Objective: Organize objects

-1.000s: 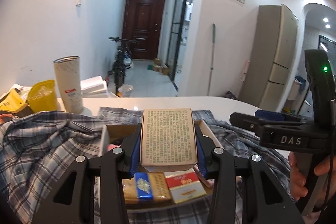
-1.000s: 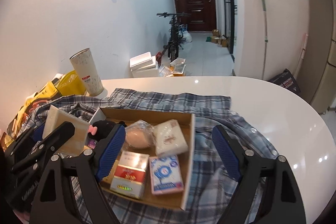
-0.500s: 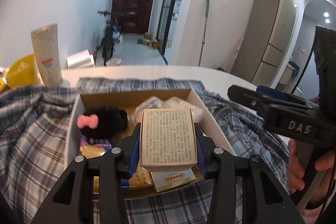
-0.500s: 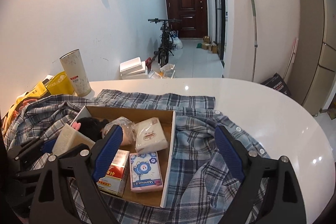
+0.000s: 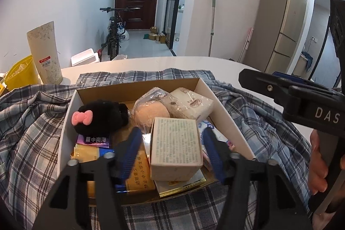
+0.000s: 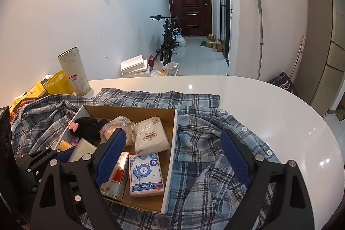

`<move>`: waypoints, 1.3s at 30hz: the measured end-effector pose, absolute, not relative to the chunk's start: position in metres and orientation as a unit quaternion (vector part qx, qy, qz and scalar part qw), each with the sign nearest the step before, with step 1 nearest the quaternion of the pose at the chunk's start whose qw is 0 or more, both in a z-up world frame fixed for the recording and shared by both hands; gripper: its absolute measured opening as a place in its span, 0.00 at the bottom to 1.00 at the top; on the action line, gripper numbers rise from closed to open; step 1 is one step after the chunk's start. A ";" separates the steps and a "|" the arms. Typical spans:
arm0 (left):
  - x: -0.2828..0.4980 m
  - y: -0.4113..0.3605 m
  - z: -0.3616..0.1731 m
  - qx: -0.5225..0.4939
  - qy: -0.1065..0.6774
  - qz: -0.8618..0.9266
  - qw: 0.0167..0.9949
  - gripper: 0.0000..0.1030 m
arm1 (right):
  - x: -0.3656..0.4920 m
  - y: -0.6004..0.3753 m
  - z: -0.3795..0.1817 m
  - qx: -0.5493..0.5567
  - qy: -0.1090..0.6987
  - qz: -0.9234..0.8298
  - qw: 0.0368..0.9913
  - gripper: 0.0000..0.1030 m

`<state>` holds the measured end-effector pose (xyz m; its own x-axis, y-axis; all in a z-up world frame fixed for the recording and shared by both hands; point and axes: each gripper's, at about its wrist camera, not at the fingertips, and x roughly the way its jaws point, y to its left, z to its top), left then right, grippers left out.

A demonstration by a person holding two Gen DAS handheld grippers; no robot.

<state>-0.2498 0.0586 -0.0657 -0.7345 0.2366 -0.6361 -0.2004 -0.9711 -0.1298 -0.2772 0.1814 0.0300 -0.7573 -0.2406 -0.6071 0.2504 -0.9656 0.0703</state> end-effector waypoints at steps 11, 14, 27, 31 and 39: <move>-0.202 0.036 0.013 -0.201 -0.025 0.976 0.076 0.86 | -0.245 0.190 0.085 0.225 0.008 -0.967 0.121 0.86; -0.183 0.033 0.038 -0.169 -0.027 0.982 0.080 0.86 | -0.224 0.189 0.107 0.181 0.026 -0.977 0.112 0.86; -0.070 0.024 0.123 -0.068 -0.033 0.988 0.131 1.00 | -0.114 0.202 0.181 0.078 0.049 -0.986 0.140 1.00; -0.029 0.029 0.141 -0.021 -0.010 0.993 0.116 1.00 | -0.084 0.203 0.196 0.058 0.061 -0.988 0.131 1.00; 0.014 0.042 0.164 -0.025 0.013 0.998 0.064 1.00 | -0.045 0.224 0.209 0.040 0.030 -0.990 0.129 1.00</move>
